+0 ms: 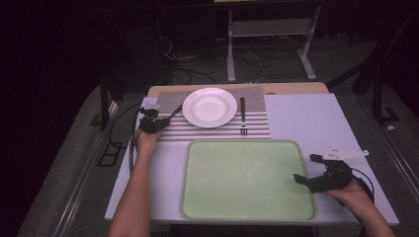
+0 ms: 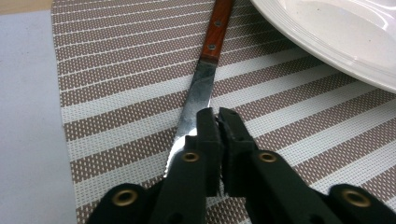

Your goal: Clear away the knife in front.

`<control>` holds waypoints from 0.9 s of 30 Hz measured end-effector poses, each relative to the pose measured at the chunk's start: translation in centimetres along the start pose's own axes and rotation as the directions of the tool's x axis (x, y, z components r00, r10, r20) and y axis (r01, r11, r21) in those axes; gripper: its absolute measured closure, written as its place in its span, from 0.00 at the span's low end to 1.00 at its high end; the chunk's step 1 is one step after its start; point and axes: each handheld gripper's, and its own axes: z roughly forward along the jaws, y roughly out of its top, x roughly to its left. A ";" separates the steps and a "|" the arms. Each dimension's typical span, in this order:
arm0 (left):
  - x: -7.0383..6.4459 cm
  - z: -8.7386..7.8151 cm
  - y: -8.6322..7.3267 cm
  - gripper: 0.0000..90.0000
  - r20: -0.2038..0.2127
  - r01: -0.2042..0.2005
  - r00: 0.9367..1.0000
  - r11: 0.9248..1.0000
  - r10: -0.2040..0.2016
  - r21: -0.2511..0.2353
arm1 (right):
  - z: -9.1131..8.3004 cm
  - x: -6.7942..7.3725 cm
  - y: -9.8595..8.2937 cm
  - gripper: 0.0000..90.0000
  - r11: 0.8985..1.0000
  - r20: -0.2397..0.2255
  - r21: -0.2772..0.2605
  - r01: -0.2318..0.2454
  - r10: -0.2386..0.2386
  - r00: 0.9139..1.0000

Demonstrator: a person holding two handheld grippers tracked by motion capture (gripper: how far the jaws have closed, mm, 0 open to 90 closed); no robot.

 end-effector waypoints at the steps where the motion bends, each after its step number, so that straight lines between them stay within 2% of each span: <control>1: 0.0 0.0 0.0 0.93 0.004 0.002 1.000 1.000 -0.002 -0.001 | 0.0 0.0 0.0 0.00 1.000 0.000 0.001 0.000 0.000 1.000; 6: 0.0 -0.2 0.0 0.87 0.018 -0.004 1.000 1.000 0.004 -0.007 | 0.0 0.0 0.0 0.00 1.000 -0.004 -0.002 0.003 -0.003 1.000; 10: 0.1 -0.4 0.3 0.78 0.052 0.016 0.999 0.999 -0.014 -0.035 | 0.0 0.0 0.0 0.00 1.000 -0.008 0.000 0.004 -0.004 1.000; 12: 0.1 -0.4 0.5 0.71 0.050 0.002 0.999 1.000 -0.001 -0.021 | 0.0 0.0 0.0 0.00 1.000 -0.011 0.001 0.004 -0.004 1.000; 15: 0.3 -0.2 0.6 0.66 0.053 0.008 0.999 1.000 -0.007 -0.022 | 0.0 0.1 0.0 0.00 1.000 -0.013 0.002 0.007 -0.007 1.000; 18: 0.7 0.3 0.7 0.64 0.056 0.004 0.998 1.000 -0.003 -0.009 | 0.1 0.1 0.0 0.00 1.000 -0.016 0.002 0.008 -0.008 1.000; 22: 1.1 0.5 1.5 0.63 0.040 -0.014 0.999 1.000 0.014 0.005 | 0.1 0.0 0.0 0.00 1.000 -0.018 0.002 0.006 -0.006 1.000; 27: 1.1 0.7 2.6 0.62 0.030 -0.032 0.999 0.999 0.032 -0.009 | 0.0 0.0 0.0 0.00 1.000 -0.021 -0.002 0.005 -0.005 1.000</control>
